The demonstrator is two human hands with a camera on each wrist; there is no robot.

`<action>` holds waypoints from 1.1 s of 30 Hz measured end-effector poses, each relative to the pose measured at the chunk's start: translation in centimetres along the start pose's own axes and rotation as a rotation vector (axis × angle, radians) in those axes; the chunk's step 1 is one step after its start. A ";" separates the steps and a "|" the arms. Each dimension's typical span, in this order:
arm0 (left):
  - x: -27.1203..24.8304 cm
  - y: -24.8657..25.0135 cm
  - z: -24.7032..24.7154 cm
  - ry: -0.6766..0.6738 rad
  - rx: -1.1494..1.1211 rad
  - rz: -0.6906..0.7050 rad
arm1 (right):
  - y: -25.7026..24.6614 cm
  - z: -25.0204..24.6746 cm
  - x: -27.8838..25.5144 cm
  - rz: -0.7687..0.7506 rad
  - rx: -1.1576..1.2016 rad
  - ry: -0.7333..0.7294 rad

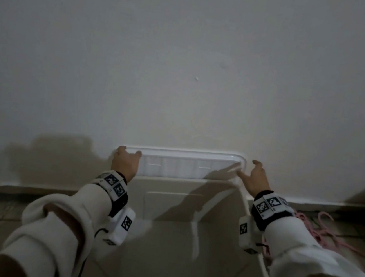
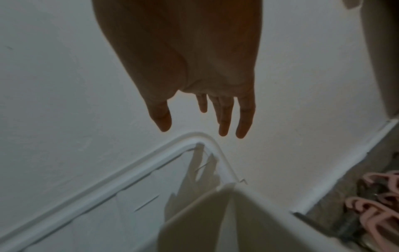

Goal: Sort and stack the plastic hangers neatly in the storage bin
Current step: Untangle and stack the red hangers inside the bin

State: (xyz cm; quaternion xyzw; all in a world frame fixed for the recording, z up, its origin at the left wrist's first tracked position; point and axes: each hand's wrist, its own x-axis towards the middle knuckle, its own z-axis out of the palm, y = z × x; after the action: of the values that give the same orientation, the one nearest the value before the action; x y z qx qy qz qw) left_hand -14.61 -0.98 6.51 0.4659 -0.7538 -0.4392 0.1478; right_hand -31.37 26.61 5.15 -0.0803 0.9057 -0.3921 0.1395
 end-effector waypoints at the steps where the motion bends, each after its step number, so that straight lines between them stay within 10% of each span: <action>1: -1.3 0.8 0.2 -0.031 0.004 0.052 | 0.1 -0.7 -0.9 -0.006 -0.005 -0.013; 9: -13.4 5.7 5.6 -0.285 0.012 0.370 | 5.6 -8.2 -9.9 0.038 -0.012 -0.025; 18: -29.9 6.2 18.5 -0.763 0.130 0.613 | 23.8 -15.0 -22.8 0.341 -0.082 0.033; 33: -42.1 -6.2 36.8 -1.251 0.751 0.362 | 47.5 -13.5 -32.7 0.833 -0.105 0.110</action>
State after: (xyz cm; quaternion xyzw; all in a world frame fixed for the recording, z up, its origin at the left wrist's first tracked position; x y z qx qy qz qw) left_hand -12.26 52.24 -11.59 0.0170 -0.8611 -0.3042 -0.4071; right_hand -6.33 76.53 -14.59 0.3066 0.8856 -0.2593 0.2333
